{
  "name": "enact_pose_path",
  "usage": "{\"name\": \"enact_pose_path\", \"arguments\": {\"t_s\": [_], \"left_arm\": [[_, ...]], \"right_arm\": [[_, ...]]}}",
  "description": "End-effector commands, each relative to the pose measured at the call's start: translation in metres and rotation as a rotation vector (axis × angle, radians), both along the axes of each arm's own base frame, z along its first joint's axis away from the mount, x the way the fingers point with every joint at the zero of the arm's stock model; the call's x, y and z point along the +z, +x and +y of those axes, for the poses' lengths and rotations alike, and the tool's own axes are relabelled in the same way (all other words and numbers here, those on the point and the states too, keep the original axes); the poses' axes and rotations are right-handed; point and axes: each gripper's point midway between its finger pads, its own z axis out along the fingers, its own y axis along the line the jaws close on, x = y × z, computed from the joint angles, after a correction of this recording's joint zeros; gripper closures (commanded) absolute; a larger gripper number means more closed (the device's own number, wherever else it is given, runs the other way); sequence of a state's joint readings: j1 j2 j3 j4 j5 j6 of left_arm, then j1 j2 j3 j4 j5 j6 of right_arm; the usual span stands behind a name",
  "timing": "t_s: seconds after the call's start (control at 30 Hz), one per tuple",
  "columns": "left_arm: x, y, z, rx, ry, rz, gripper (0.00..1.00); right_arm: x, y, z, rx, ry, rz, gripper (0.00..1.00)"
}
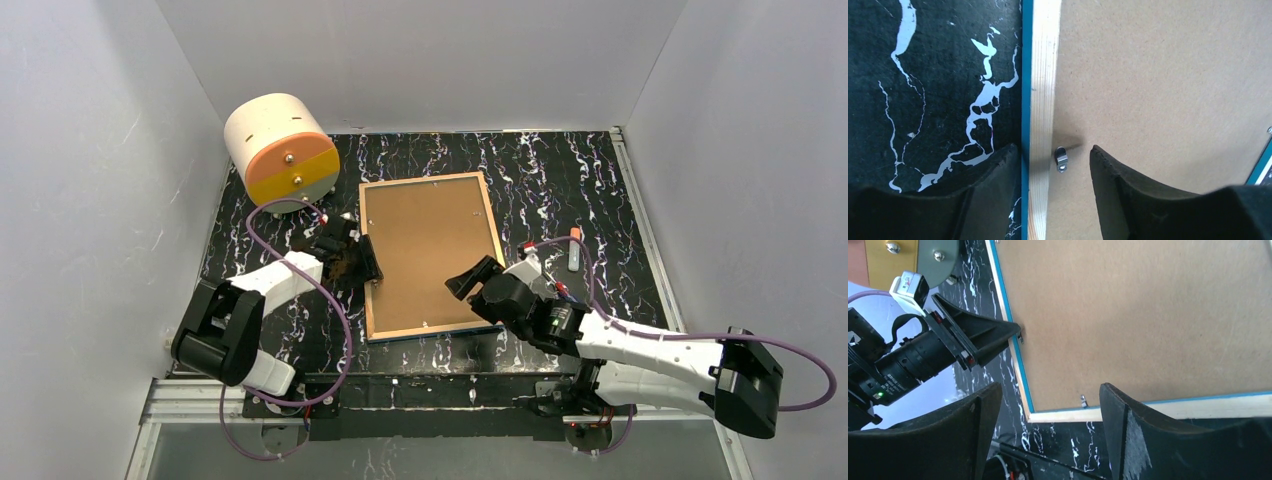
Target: Take the photo out of the frame
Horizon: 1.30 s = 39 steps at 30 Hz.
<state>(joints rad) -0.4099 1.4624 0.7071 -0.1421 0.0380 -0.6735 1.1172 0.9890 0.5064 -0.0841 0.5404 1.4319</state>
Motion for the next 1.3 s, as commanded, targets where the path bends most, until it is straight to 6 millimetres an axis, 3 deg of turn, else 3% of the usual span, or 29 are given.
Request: {"name": "enact_pose_path", "arguments": {"t_s": [0.0,0.13,0.3,0.4,0.57,0.67,0.83,0.97,1.03,1.27], "left_arm": [[-0.019,-0.049,0.01,-0.076,0.059,0.192,0.44],[-0.016,-0.048,0.011,-0.098,0.081,0.198,0.45],[-0.038,-0.07,0.031,-0.073,0.177,0.285,0.49],[-0.044,-0.07,0.04,-0.035,0.225,0.28,0.47],[-0.045,-0.059,0.033,0.009,0.2,0.267,0.45],[-0.046,-0.055,0.034,0.02,0.218,0.272,0.51],[-0.049,-0.065,0.052,0.031,0.308,0.278,0.66],[-0.054,-0.073,0.056,0.02,0.328,0.291,0.7],[-0.056,-0.076,0.057,0.013,0.334,0.302,0.8],[-0.049,-0.072,0.062,0.003,0.367,0.282,0.82]], "right_arm": [[0.009,0.019,-0.022,-0.013,-0.213,-0.1,0.19],[0.001,0.024,-0.034,-0.023,-0.276,-0.059,0.15],[0.007,0.033,-0.045,-0.033,-0.272,-0.052,0.14],[0.012,0.037,-0.043,0.006,-0.264,-0.063,0.14],[0.009,0.04,-0.038,0.047,-0.262,-0.027,0.14],[0.009,0.042,-0.036,0.057,-0.258,-0.007,0.13],[0.015,0.049,-0.043,0.036,-0.254,-0.016,0.12],[0.019,0.057,-0.052,0.041,-0.259,-0.024,0.12],[0.018,0.061,-0.054,0.063,-0.271,-0.018,0.12],[0.007,0.084,-0.077,0.11,-0.329,0.068,0.1]]}}
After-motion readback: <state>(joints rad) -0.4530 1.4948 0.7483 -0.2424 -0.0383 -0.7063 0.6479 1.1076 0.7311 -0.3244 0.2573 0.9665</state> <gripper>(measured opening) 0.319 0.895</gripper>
